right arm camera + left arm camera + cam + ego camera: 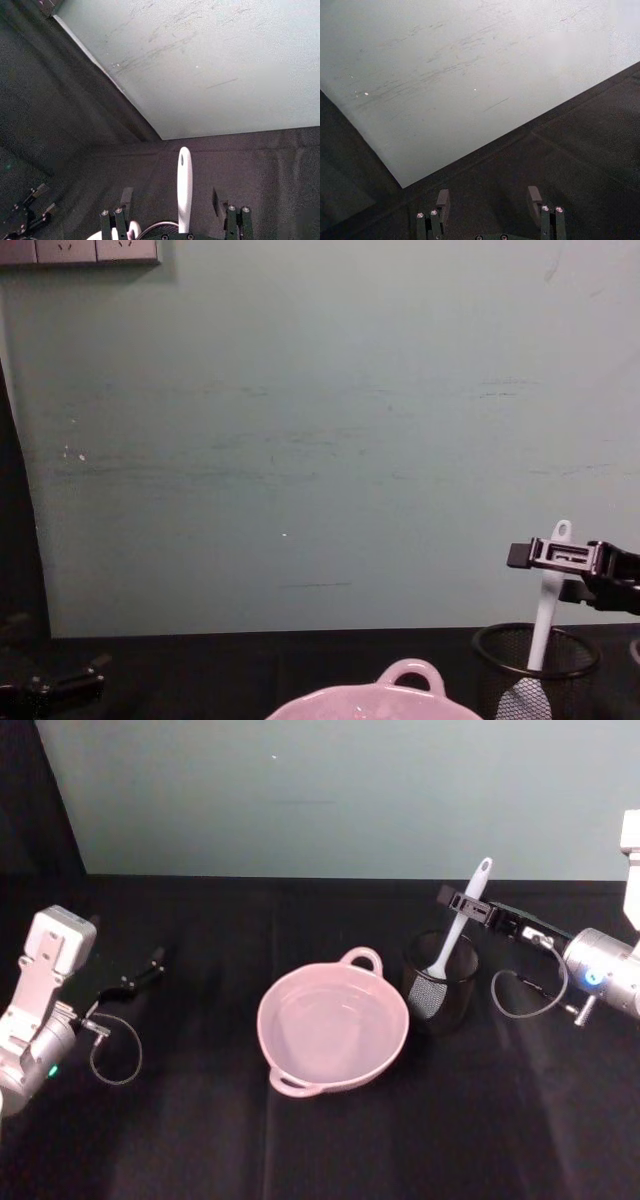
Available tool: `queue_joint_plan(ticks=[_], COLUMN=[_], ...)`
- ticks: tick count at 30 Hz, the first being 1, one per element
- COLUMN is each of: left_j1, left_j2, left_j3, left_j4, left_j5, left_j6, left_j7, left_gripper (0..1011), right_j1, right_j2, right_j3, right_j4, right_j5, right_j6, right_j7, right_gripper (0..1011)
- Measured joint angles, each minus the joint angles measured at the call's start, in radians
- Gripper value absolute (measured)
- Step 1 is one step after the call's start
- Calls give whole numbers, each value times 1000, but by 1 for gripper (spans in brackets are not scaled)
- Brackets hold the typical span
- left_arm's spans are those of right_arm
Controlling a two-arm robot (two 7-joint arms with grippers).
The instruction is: Use the one hand to pick up the spoon and stir the clear water in the bowl.
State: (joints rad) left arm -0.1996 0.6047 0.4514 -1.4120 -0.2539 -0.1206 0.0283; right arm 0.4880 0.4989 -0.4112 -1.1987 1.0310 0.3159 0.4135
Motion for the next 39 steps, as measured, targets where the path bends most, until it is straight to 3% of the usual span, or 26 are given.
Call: queue_joint_plan(ticks=[9, 16, 39], left_j1=[0, 0, 0], left_j2=[0, 0, 0], left_j3=[0, 0, 0], left_j4=[0, 0, 0], left_j5=[0, 0, 0], left_j6=[0, 0, 0], left_j7=[0, 0, 0], left_gripper=[1011, 1011, 1011], right_j1=[2, 1, 0], right_j2=[1, 2, 2], right_j3=[-4, -3, -1], right_j4=[4, 3, 1], right_j5=[8, 7, 4], right_j6=[-5, -4, -3], right_j7=[5, 4, 3], right_gripper=[1002, 893, 164])
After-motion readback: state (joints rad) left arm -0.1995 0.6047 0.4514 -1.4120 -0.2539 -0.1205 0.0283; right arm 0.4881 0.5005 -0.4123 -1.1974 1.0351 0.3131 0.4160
